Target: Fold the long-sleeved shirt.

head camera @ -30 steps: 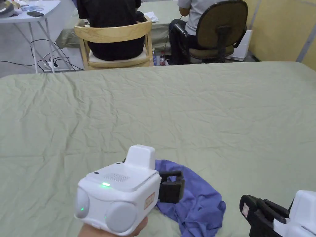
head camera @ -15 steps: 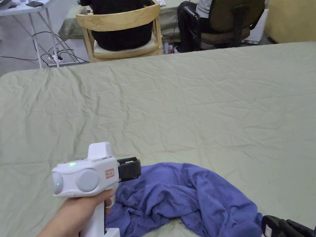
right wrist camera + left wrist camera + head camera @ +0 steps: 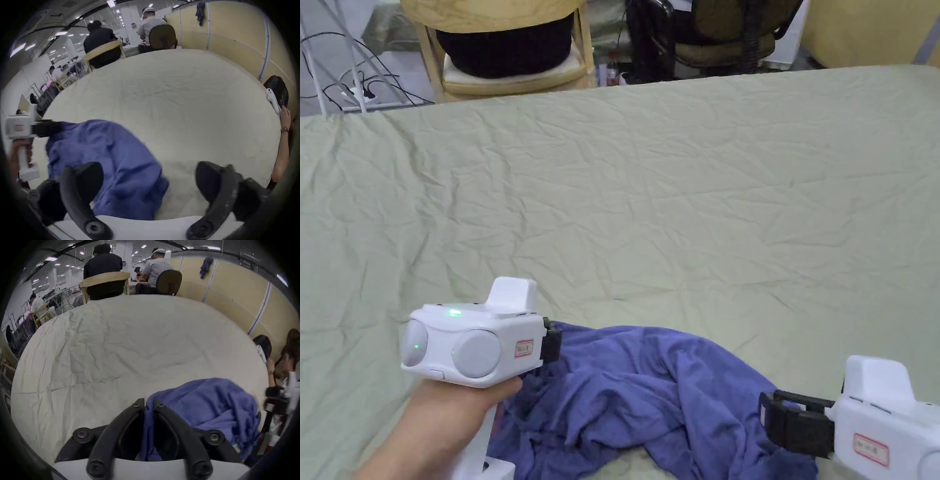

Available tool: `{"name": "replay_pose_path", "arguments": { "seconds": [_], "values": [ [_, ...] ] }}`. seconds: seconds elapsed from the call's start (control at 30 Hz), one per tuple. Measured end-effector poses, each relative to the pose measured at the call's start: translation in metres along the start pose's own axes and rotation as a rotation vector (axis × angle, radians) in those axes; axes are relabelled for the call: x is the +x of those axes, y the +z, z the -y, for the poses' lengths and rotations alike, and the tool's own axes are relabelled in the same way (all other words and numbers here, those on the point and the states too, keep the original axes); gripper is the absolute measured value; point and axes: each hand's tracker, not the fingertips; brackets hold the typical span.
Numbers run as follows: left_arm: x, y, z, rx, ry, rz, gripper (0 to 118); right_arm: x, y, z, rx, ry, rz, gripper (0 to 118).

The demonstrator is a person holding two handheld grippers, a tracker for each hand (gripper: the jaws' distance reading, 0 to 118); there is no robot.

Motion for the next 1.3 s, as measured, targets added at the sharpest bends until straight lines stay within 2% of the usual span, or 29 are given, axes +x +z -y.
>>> {"name": "replay_pose_path", "arguments": {
  "seconds": [0.03,0.1,0.13,0.17,0.2,0.23,0.27,0.3,0.33,0.37,0.4,0.57,0.67,0.8,0.87,0.93,1.1,1.23,1.3],
  "values": [
    [0.002,0.006,-0.002,0.013,0.001,0.006,8,0.004,-0.014,-0.006,-0.015,-0.015,0.054,109],
    [0.007,0.016,-0.007,0.028,0.006,0.014,8,0.012,-0.037,-0.008,-0.118,-0.015,0.073,108],
    [0.009,0.022,-0.008,0.034,0.005,0.014,8,0.012,-0.046,-0.01,-0.172,-0.01,0.092,102],
    [0.011,0.027,-0.008,0.042,0.004,0.013,8,0.012,-0.054,-0.009,-0.219,0.019,0.084,96],
    [0.013,0.034,-0.008,0.05,0.006,0.012,8,0.005,-0.066,-0.008,-0.255,0.051,0.091,95],
    [0.014,0.042,-0.009,0.055,0.011,0.015,8,0.001,-0.065,-0.006,-0.239,0.101,0.158,95],
    [0.016,0.051,-0.008,0.064,0.019,0.017,8,-0.001,-0.052,-0.008,-0.188,0.121,0.121,94],
    [0.018,0.062,-0.007,0.076,0.029,0.022,8,-0.009,-0.037,-0.009,-0.165,0.135,0.093,72],
    [0.02,0.075,-0.005,0.092,0.035,0.031,8,-0.012,-0.025,-0.008,-0.121,0.134,0.05,34],
    [0.018,0.087,-0.005,0.109,0.048,0.038,8,-0.013,-0.012,-0.007,-0.097,0.113,0.0,5],
    [0.02,0.102,-0.003,0.134,0.053,0.038,8,-0.015,0.004,-0.004,-0.069,0.11,-0.021,5],
    [0.039,0.198,0.023,0.267,0.072,0.049,8,-0.044,0.119,0.008,0.231,0.252,-0.011,5],
    [0.048,0.259,0.031,0.399,0.068,0.031,8,-0.061,0.191,0.008,0.395,0.26,-0.063,5],
    [0.044,0.334,0.024,0.576,0.138,0.017,8,-0.075,0.264,-0.014,0.549,0.242,-0.123,5],
    [0.035,0.359,0.012,0.642,0.18,-0.007,8,-0.077,0.289,-0.035,0.595,0.227,-0.151,5],
    [0.025,0.379,-0.002,0.703,0.191,-0.021,8,-0.085,0.309,-0.059,0.634,0.257,-0.159,5],
    [-0.009,0.414,-0.067,0.787,0.263,-0.017,8,-0.116,0.339,-0.14,0.693,0.377,-0.055,5],
    [-0.035,0.431,-0.129,0.84,0.275,-0.015,8,-0.131,0.343,-0.222,0.655,0.365,-0.059,5],
    [-0.044,0.433,-0.158,0.854,0.259,-0.03,8,-0.141,0.34,-0.257,0.639,0.39,-0.027,5]
  ]
}}
